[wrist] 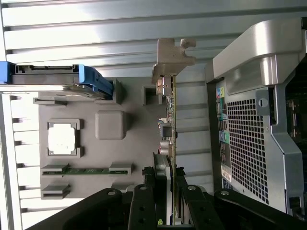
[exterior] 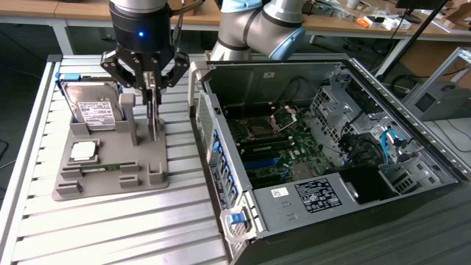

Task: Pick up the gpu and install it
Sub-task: 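Pick up the gpu and move the gpu toward the slot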

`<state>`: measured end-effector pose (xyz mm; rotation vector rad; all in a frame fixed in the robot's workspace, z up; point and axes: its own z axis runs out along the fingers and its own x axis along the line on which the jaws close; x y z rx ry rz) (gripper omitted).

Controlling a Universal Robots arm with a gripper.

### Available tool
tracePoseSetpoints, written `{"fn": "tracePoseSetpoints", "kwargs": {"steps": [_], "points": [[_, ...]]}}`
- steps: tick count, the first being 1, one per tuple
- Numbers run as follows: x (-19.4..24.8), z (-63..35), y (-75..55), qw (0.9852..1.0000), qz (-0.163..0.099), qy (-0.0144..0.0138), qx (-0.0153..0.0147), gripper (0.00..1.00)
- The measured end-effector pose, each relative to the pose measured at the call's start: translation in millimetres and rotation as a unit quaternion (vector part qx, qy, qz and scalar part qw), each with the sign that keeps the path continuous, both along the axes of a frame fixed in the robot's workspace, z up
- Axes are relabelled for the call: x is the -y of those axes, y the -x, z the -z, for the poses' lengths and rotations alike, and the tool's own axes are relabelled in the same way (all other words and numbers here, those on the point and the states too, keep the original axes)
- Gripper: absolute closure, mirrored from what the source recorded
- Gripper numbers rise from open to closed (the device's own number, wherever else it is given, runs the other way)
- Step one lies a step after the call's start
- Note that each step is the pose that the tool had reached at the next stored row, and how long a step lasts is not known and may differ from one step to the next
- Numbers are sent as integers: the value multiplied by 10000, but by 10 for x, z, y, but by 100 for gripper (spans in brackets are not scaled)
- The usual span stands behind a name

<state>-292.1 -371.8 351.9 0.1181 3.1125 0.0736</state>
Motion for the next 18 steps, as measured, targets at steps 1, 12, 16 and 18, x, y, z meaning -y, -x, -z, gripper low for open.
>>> {"fn": "tracePoseSetpoints", "kwargs": {"steps": [1, 12, 16, 18], "points": [[0, -6, 0, 10000, 0, 0, 0, 73], [0, -102, 0, 10000, 0, -1, 0, 73], [0, -138, 0, 10000, 0, -1, 0, 73], [0, -154, 0, 10000, 0, -1, 0, 73]]}}
